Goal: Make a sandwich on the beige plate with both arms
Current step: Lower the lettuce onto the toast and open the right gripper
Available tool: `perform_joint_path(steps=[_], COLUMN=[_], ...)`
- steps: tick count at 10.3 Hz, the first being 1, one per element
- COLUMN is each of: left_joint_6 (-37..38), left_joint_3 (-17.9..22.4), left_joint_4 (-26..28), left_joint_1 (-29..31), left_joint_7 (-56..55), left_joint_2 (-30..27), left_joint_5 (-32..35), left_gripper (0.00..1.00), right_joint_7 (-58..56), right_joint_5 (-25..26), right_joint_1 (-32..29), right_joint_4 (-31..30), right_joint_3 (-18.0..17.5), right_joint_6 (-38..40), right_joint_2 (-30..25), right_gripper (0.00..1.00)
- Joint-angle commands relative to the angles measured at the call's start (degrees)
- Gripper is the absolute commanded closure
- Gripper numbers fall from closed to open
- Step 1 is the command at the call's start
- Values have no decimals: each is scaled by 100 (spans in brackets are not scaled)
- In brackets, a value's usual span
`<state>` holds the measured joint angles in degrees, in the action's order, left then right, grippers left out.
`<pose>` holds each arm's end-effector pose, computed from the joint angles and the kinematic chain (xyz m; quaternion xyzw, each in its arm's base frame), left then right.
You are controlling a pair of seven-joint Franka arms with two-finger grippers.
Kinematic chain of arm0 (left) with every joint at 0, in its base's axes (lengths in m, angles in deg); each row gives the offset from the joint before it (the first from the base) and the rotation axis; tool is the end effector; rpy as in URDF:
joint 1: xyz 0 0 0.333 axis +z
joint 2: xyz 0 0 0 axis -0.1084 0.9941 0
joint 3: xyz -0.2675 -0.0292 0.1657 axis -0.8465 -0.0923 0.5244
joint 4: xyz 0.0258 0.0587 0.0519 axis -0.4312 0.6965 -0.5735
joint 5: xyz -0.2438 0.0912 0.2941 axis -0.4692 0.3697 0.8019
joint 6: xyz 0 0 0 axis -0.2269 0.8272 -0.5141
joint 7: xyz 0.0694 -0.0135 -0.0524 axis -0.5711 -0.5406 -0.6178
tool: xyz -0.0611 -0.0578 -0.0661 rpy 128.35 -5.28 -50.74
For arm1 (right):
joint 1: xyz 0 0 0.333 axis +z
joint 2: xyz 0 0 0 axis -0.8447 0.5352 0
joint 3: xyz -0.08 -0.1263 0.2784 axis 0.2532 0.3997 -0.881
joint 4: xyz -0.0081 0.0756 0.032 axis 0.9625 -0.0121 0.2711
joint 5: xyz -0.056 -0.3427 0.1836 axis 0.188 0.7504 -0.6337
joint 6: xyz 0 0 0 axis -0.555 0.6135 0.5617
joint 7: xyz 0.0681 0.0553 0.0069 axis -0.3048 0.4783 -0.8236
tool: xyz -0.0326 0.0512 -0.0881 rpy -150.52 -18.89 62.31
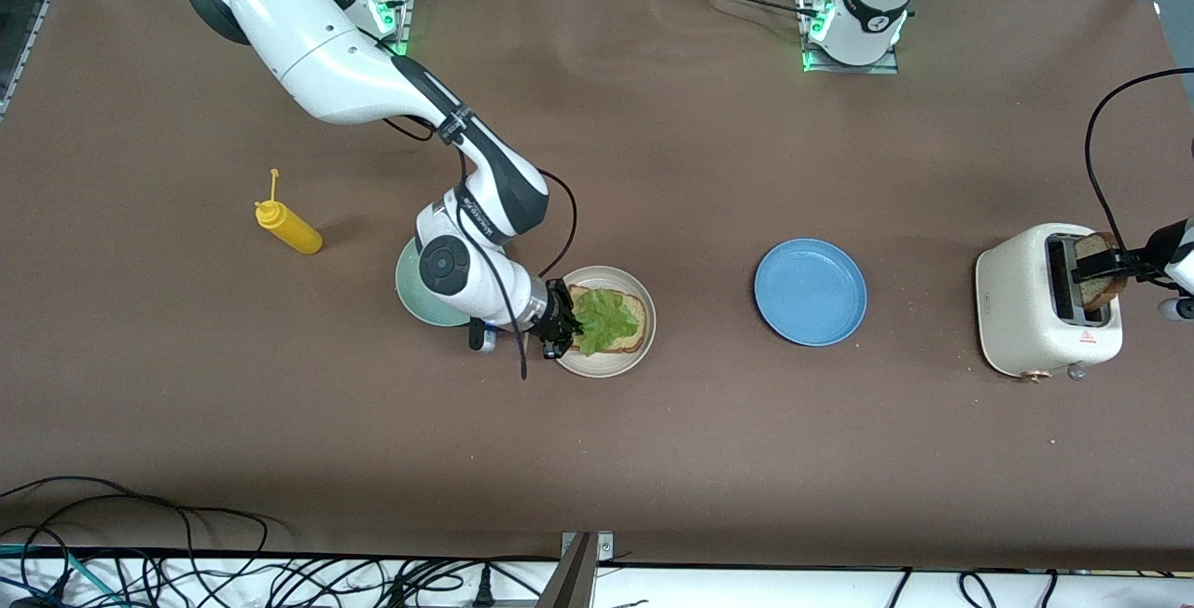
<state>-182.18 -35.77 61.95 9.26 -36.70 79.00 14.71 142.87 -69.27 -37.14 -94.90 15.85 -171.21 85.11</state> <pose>0.5965 0.2357 0.3620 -0.9991 -0.0203 0.0357 0.0112 0.6448 0.4329 0.2084 -0.7086 0.6822 0.1185 0.1360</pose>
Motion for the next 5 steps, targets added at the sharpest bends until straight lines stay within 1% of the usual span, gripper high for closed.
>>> perform_joint_path(steps=[1,2,3,4,5], left_joint_6=[-12,-12,-12,-12,-4], left_joint_3=[11,11,11,11,11], left_joint_4=[98,98,98,98,98], left_joint_1=[-19,-19,-19,-19,-19], left_joint_7=[76,76,76,76,76], left_joint_2=[-129,-129,-120,-120,-129], left_joint_5=[-63,-63,-63,-63,-63], left_gripper=[0,0,0,0,0], right_joint_7=[71,71,62,62,62], right_joint_5=[-19,-28,-28,-19,-19], right_joint_1=[129,129,121,121,121], right_joint_4=[242,242,242,242,242], right_joint_3=[110,110,110,110,110], right_joint_6=[25,25,25,33,42], right_joint_2=[113,113,113,105,96], right_gripper=[96,82,65,27,15])
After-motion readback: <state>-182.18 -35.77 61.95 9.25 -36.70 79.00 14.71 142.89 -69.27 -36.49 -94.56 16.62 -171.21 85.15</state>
